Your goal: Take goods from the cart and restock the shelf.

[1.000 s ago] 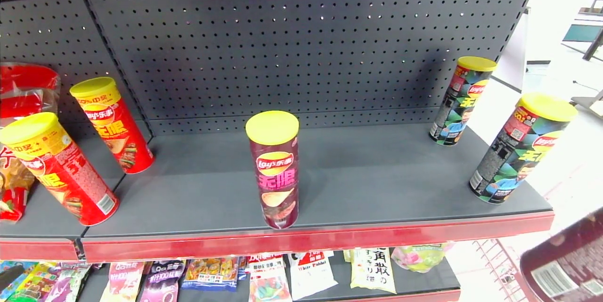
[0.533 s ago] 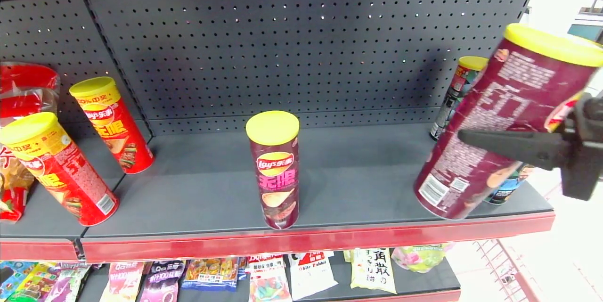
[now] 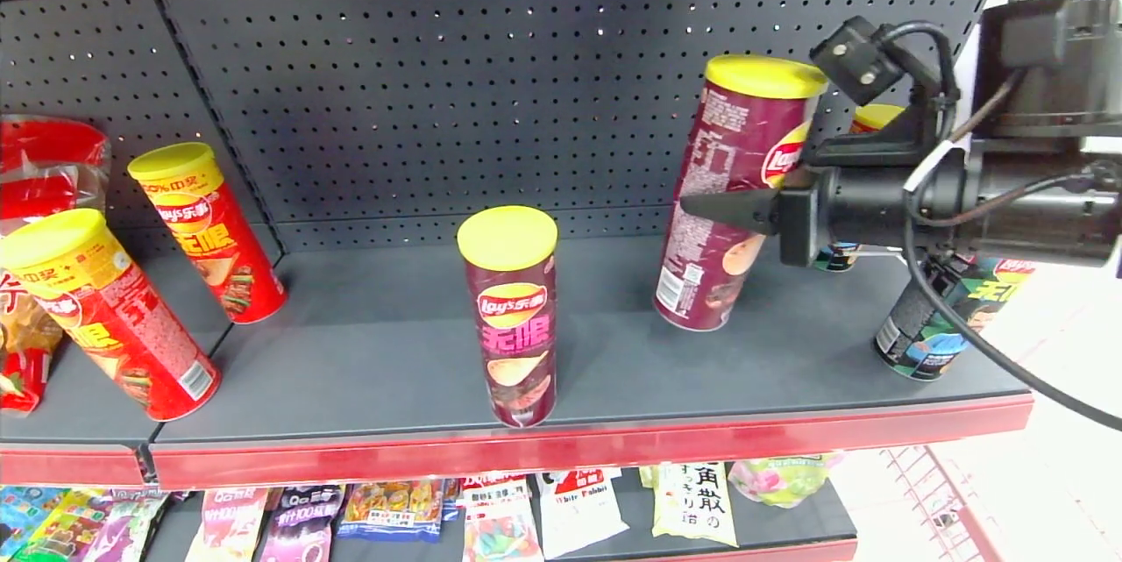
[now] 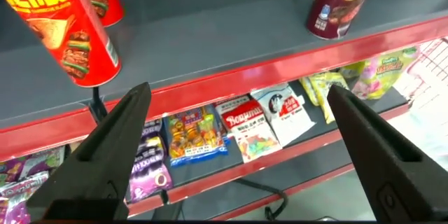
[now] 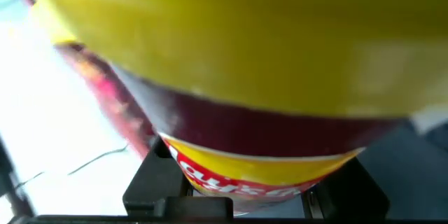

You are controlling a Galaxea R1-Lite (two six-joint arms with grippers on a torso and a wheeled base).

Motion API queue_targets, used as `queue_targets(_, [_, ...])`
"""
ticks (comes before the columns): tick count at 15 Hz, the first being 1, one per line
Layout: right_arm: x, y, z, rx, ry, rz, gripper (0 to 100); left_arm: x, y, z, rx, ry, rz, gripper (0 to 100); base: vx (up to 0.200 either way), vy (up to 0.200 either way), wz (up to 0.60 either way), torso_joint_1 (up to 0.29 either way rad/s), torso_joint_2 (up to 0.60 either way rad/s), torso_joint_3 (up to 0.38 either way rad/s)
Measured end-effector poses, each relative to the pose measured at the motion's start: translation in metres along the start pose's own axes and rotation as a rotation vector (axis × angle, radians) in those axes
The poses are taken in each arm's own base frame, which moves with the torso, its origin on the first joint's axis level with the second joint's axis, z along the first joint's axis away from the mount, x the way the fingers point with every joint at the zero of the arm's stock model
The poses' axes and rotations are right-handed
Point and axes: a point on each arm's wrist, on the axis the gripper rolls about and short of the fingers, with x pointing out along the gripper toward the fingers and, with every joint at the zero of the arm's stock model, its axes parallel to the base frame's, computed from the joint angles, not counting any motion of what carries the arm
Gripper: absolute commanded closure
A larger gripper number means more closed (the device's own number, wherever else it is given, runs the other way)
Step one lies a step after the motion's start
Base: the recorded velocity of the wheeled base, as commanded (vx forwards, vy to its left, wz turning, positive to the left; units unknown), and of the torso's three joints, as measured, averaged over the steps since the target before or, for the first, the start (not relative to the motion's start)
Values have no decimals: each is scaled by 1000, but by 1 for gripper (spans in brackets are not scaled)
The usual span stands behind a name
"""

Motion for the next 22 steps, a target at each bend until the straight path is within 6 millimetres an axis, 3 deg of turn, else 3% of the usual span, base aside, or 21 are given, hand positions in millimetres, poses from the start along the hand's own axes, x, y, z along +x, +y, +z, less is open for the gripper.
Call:
queue_targets(4, [43, -3, 3, 17, 0, 26, 100, -6, 0, -3, 7, -6, 14, 0, 0, 0, 0, 0, 0, 0])
queue_targets(12, [109, 0, -17, 1, -8, 58, 100, -8, 0, -1, 9, -18, 21, 0, 0, 0, 0, 0, 0, 0])
queue_targets(22, [159, 13, -29, -14, 4, 108, 100, -8, 0, -4, 8, 5, 27, 0, 0, 0, 0, 0, 0, 0])
